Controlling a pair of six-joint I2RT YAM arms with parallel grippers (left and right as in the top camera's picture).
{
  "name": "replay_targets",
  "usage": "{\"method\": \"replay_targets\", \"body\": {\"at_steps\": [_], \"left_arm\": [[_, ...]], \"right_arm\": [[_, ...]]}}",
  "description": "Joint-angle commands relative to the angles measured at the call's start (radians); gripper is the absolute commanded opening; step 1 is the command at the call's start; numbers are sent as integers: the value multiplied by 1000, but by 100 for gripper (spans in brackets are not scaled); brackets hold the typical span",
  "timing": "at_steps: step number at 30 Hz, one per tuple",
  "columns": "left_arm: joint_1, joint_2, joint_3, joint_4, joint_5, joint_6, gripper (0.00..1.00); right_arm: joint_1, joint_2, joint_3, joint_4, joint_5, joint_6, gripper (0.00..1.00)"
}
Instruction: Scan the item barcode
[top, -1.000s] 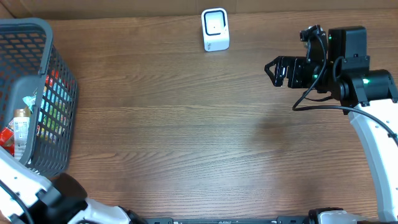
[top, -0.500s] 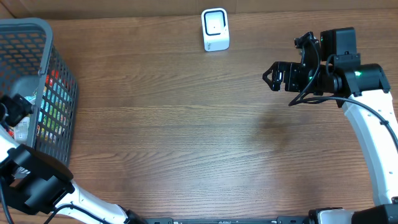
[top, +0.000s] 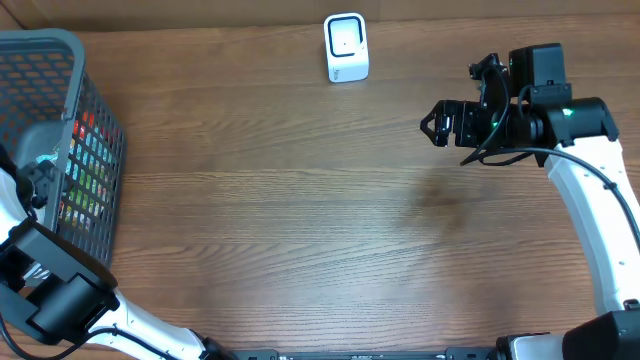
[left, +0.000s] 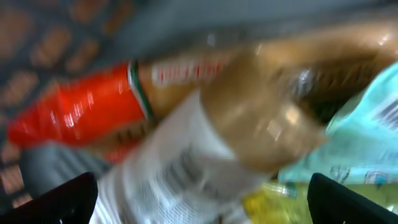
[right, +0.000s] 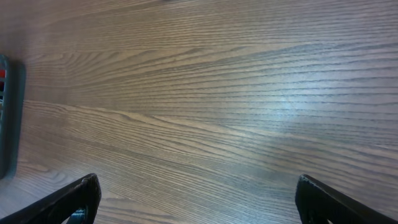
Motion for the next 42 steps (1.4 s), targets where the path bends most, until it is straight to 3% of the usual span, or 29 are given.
{"method": "replay_targets", "body": {"at_steps": [1, 5, 11, 16, 18, 22, 26, 33, 42], "left_arm": [[6, 6, -9, 61, -13, 117, 100], [6, 42, -9, 52, -13, 181, 99], [5, 95, -9, 14, -2, 155, 87], [5, 139, -9, -2, -2, 151, 86], [4, 150, -9, -6, -2, 151, 73], [1, 148, -3, -21, -1, 151, 26], [-2, 137, 34, -61, -2, 151, 4], [-4, 71, 235, -178, 1, 77, 4], [-56, -123, 601, -286, 134, 47, 4]], "right_arm": [[7, 3, 19, 8, -9, 3, 100], [7, 3, 19, 7, -9, 3, 100], [7, 3, 19, 6, -9, 3, 100], [7, 3, 19, 6, -9, 3, 100], [7, 3, 19, 7, -9, 3, 100], [7, 3, 19, 7, -9, 3, 100], [7, 3, 19, 18, -9, 3, 100], [7, 3, 19, 26, -9, 3, 100], [7, 3, 19, 23, -9, 3, 100]]}}
